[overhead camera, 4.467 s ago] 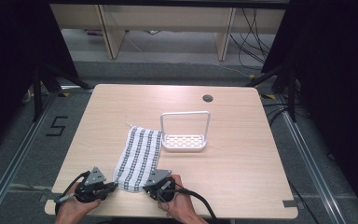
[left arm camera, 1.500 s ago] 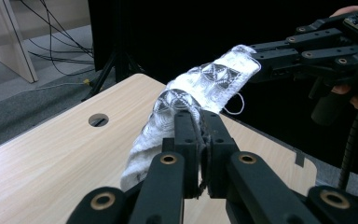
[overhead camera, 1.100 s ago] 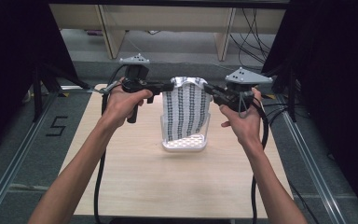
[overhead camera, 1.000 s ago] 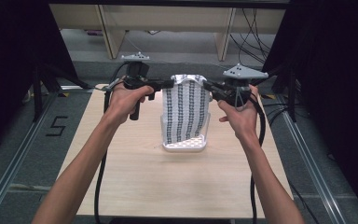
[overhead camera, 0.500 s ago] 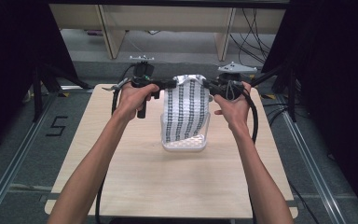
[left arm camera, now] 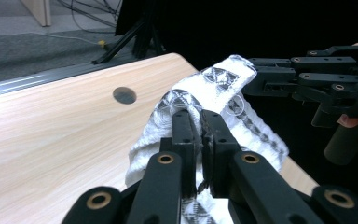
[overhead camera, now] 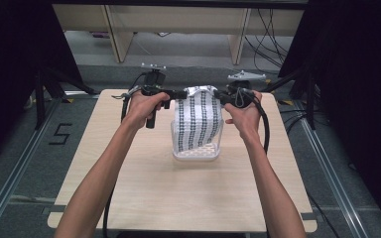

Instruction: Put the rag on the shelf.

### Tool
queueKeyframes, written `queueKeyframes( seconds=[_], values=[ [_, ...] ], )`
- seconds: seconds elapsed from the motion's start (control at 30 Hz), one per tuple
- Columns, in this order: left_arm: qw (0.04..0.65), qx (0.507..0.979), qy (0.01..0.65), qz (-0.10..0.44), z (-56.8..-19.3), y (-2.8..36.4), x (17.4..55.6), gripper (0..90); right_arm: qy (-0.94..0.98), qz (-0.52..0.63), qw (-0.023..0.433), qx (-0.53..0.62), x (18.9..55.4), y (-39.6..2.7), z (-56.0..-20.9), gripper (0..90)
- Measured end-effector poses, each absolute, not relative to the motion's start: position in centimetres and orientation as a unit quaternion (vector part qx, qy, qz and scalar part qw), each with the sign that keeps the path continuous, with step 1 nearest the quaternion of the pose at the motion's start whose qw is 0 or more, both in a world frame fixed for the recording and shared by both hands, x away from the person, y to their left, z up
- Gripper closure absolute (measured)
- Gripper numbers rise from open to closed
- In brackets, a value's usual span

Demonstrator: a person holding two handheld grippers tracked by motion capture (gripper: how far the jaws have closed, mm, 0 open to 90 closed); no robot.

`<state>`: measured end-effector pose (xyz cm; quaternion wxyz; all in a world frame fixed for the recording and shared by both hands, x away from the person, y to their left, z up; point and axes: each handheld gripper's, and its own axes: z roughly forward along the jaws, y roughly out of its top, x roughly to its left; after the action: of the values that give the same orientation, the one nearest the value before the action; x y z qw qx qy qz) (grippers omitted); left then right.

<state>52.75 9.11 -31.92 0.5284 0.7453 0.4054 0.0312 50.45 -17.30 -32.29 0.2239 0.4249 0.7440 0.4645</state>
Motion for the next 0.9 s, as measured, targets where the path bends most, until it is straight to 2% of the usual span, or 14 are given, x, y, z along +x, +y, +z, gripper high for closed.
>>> queueKeyframes(
  seconds=[0.1,0.13,0.3,0.43,0.9],
  values=[
    [0.518,0.752,0.407,0.027,-32.1,9.0,52.8,81.9,0.750,0.454,0.231,0.422,50.8,-17.2,-32.9,81.6],
    [0.514,0.754,0.408,0.028,-32.1,8.9,52.8,78.7,0.750,0.453,0.223,0.428,50.8,-17.1,-33.0,80.2],
    [0.497,0.758,0.421,0.037,-32.0,8.6,52.6,48.5,0.756,0.435,0.220,0.437,51.2,-16.9,-33.4,61.9],
    [0.492,0.758,0.425,0.039,-32.0,8.9,52.6,44.8,0.760,0.425,0.217,0.441,51.2,-16.9,-33.3,60.2],
    [0.495,0.759,0.421,0.040,-31.7,10.6,51.7,40.7,0.765,0.426,0.216,0.431,51.2,-17.1,-33.1,57.4]
  ],
)
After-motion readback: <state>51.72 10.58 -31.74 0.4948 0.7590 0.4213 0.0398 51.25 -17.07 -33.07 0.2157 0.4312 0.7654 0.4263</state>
